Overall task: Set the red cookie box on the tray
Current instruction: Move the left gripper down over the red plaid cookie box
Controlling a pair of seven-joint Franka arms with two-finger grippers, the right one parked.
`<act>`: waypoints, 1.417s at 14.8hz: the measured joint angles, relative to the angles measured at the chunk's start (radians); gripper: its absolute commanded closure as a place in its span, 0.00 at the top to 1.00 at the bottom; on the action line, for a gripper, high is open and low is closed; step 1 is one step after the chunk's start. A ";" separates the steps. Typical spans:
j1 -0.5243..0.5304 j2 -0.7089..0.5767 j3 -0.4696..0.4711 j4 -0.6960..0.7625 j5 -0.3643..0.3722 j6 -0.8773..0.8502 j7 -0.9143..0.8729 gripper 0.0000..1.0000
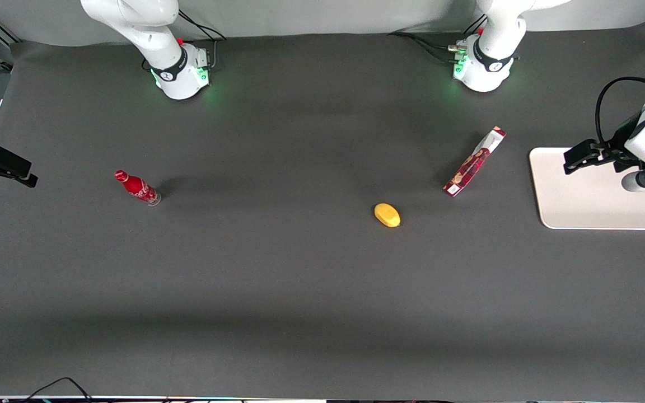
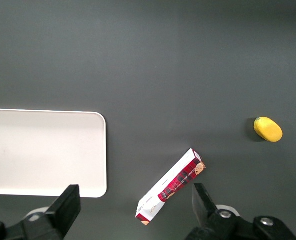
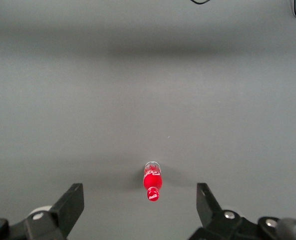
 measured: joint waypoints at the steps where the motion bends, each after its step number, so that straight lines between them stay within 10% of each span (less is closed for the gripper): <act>1: 0.000 0.000 0.000 0.000 0.000 0.000 0.000 1.00; 12: -0.005 -0.001 -0.099 -0.085 -0.031 -0.009 -0.005 1.00; 21: -0.007 -0.147 -0.152 -0.565 -0.051 0.348 0.133 1.00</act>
